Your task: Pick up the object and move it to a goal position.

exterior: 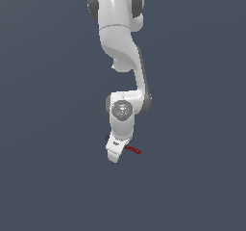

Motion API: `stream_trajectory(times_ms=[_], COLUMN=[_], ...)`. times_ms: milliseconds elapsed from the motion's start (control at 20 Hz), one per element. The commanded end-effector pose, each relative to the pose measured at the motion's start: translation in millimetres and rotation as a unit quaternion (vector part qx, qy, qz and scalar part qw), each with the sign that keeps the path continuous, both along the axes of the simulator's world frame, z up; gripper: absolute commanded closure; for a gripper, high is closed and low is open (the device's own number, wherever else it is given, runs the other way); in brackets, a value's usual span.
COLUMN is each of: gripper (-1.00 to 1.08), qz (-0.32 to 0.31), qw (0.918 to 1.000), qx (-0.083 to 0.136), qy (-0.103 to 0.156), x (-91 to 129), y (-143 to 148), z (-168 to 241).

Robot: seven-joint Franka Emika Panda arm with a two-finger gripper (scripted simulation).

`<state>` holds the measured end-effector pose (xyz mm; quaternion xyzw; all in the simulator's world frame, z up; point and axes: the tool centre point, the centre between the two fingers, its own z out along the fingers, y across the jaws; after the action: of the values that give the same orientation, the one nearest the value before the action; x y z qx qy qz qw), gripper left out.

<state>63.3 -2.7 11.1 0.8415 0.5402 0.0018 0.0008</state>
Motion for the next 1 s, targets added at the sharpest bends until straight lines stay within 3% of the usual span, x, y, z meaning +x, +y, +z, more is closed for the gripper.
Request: stream_trajectory(times_ms=[0, 500, 950], gripper=[1.08, 1.08, 1.08], qz=[0.001, 0.001, 0.001], qw=[1.0, 1.0, 1.0], qx=[0.001, 0.0, -0.001], qy=[0.002, 0.002, 0.002], x=[-1, -14, -41], y=[2, 16, 48], z=[-1, 27, 91])
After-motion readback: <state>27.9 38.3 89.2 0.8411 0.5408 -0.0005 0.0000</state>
